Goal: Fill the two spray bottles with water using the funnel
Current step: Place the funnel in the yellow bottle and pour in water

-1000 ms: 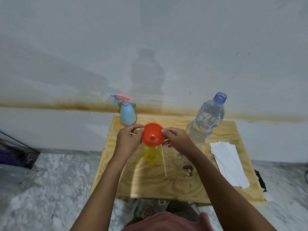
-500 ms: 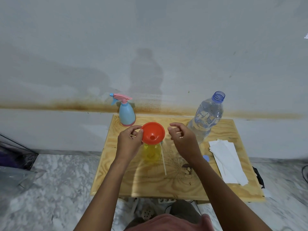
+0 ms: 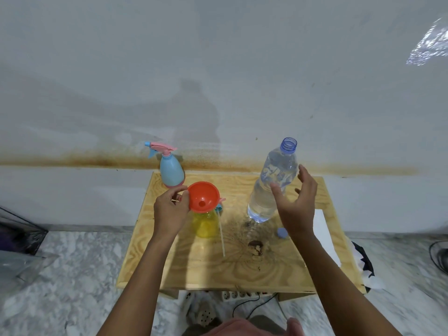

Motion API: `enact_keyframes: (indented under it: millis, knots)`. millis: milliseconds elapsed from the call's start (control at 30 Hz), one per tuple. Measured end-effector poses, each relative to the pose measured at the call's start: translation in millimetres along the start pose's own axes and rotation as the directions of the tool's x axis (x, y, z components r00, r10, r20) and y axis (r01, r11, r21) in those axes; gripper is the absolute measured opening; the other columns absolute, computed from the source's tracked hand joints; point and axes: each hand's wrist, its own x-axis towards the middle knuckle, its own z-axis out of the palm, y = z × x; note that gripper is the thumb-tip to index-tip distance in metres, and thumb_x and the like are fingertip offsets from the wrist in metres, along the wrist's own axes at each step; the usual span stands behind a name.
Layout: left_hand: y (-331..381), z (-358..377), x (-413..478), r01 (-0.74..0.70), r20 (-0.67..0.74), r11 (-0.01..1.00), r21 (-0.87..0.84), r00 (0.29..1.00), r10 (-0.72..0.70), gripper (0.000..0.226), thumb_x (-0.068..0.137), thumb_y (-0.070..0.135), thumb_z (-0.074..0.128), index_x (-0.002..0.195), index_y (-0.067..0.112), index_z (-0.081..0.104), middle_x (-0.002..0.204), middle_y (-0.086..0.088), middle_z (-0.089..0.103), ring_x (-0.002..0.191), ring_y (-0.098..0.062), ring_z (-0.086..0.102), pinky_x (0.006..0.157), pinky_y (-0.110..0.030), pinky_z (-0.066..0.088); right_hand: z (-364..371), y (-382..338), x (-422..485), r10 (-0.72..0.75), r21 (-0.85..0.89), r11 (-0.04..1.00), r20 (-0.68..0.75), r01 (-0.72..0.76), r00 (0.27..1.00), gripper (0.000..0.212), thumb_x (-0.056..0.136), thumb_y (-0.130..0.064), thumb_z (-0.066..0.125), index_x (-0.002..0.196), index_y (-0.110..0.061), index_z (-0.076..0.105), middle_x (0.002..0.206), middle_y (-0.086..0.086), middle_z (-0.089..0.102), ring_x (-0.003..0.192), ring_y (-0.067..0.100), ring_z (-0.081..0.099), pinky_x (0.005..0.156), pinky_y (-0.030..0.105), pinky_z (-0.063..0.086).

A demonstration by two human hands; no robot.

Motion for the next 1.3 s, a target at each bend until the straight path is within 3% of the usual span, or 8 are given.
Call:
enact_keyframes:
  millis: [133,333,467,633,800,967,1067,1300]
  knots:
    - [5.7,3.8,-5.5,0.038,-0.021,0.999,-0.002,0.999,-0.039,0.014,0.095,0.021,0.062,0.101,0.030,0.071,0.086,-0.001,0.062,0.084,-0.040,0.068,0.079,-0.048,0.059,-1.4,1.9,24.6,0.009,0.113,0.993,0.204,-0.033,0.979,0.085,0.080,-0.049,0.075,0.149,-0.034,0.028,0.151,-0.012,0.038,0.138,0.005,0.039,0.111,0.037,0.040]
    - [7.8,8.2,-12.8,0.070,-0.035,0.997,-0.008,0.997,-0.071,0.023,0.098,0.016,0.057,0.111,0.030,0.069,0.094,0.003,0.062,0.094,-0.029,0.065,0.084,-0.053,0.059,-2.6,5.3,44.6,-0.042,0.177,0.984,0.259,-0.004,0.965,0.082,0.076,-0.058,0.073,0.145,-0.038,0.034,0.146,-0.012,0.044,0.134,0.007,0.045,0.108,0.045,0.044]
    - [13.1,10.9,-16.3,0.094,-0.056,0.995,-0.015,0.994,-0.095,0.025,0.098,0.013,0.055,0.113,0.029,0.068,0.096,0.010,0.061,0.097,-0.027,0.064,0.086,-0.053,0.058,0.0,1.5,47.4,-0.100,0.243,0.970,0.314,0.022,0.944,0.070,0.083,-0.042,0.075,0.140,-0.045,0.034,0.142,-0.017,0.049,0.132,0.004,0.047,0.108,0.036,0.043]
    - [12.9,13.3,-17.7,0.123,-0.072,0.992,-0.014,0.990,-0.124,0.029,0.099,0.015,0.054,0.123,0.024,0.067,0.113,0.000,0.063,0.101,-0.024,0.065,0.087,-0.051,0.059,2.7,-0.3,49.6,-0.140,0.262,0.963,0.271,0.067,0.952,0.071,0.081,-0.034,0.077,0.128,-0.061,0.032,0.134,-0.030,0.048,0.127,-0.005,0.047,0.099,0.012,0.040]
    - [14.2,13.0,-20.9,0.107,-0.071,0.994,-0.029,0.992,-0.109,0.030,0.100,0.010,0.052,0.126,0.019,0.066,0.113,-0.002,0.062,0.089,-0.016,0.064,0.078,-0.041,0.061,9.7,3.8,52.3,-0.147,0.314,0.947,0.259,0.061,0.954,0.067,0.085,-0.025,0.074,0.128,-0.056,0.034,0.131,-0.022,0.052,0.124,-0.003,0.051,0.092,0.007,0.042]
    - [13.0,13.4,-19.8,0.111,-0.084,0.993,-0.049,0.990,-0.115,0.031,0.100,0.007,0.052,0.127,0.015,0.066,0.104,-0.002,0.062,0.087,-0.018,0.063,0.069,-0.031,0.059,14.2,9.7,51.9,-0.142,0.345,0.937,0.235,0.054,0.962,0.064,0.084,-0.029,0.073,0.126,-0.059,0.036,0.134,-0.006,0.056,0.123,0.011,0.056,0.096,0.022,0.050]
    - [12.7,13.3,-19.2,0.114,-0.088,0.992,-0.051,0.989,-0.118,0.030,0.100,0.008,0.053,0.127,0.014,0.066,0.100,-0.003,0.061,0.084,-0.019,0.063,0.069,-0.029,0.058,15.5,10.5,52.4,-0.139,0.352,0.935,0.233,0.050,0.963,0.063,0.084,-0.030,0.073,0.128,-0.057,0.036,0.134,-0.008,0.055,0.124,0.009,0.055,0.097,0.023,0.050]
    - [11.9,13.2,-18.9,0.123,-0.084,0.990,-0.062,0.988,-0.128,0.029,0.100,0.010,0.055,0.127,0.015,0.065,0.099,-0.001,0.059,0.090,-0.029,0.068,0.057,-0.014,0.055,20.5,11.8,53.8,-0.144,0.347,0.936,0.213,0.063,0.966,0.063,0.085,-0.026,0.074,0.137,-0.034,0.038,0.134,-0.001,0.056,0.120,0.012,0.058,0.094,0.017,0.050]
